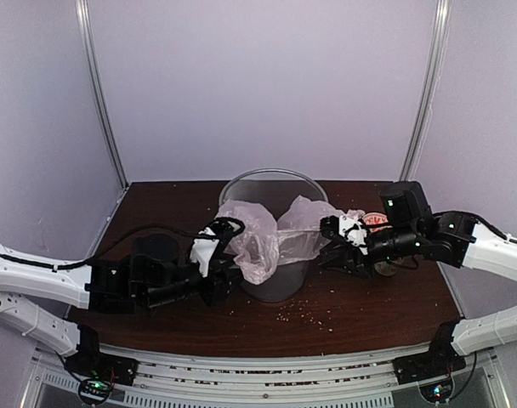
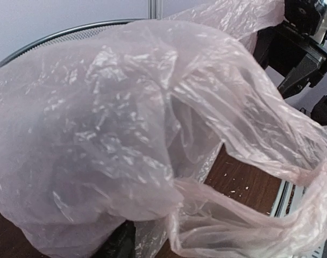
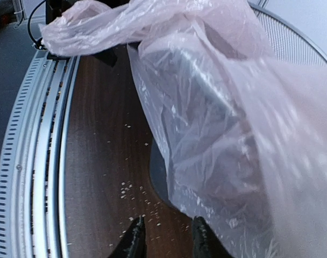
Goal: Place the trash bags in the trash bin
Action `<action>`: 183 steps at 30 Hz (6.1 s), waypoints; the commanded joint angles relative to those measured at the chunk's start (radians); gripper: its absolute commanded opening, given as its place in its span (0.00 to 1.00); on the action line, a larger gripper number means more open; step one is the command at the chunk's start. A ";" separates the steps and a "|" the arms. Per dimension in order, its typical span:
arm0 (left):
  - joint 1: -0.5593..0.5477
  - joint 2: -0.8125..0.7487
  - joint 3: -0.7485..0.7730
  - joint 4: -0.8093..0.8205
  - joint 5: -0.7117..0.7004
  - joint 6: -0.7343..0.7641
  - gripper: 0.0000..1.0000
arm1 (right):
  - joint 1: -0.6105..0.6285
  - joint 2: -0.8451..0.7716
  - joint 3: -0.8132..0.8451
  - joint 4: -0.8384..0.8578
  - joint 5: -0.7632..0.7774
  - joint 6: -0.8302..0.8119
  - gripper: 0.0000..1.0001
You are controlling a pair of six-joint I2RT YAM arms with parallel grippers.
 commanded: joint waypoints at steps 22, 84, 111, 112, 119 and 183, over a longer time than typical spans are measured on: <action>-0.250 -0.228 0.339 -0.704 -0.003 -0.023 0.61 | -0.028 -0.176 0.504 -0.712 -0.028 -0.165 0.36; -0.319 0.404 0.805 -0.934 -0.616 0.143 0.46 | -0.010 -0.022 0.334 -0.404 0.003 0.080 0.50; -0.192 0.063 0.423 -0.575 -0.522 0.035 0.00 | -0.054 0.010 0.323 -0.301 0.075 0.164 0.00; -0.183 0.050 0.396 -0.559 -0.521 0.020 0.00 | -0.061 0.003 0.314 -0.293 0.082 0.166 0.00; -0.090 -0.057 0.262 -0.409 -0.565 -0.027 0.00 | -0.099 0.014 0.290 -0.233 0.112 0.187 0.00; 0.491 -0.012 0.337 -0.364 0.239 -0.054 0.63 | -0.390 0.184 0.350 -0.271 -0.035 0.146 0.54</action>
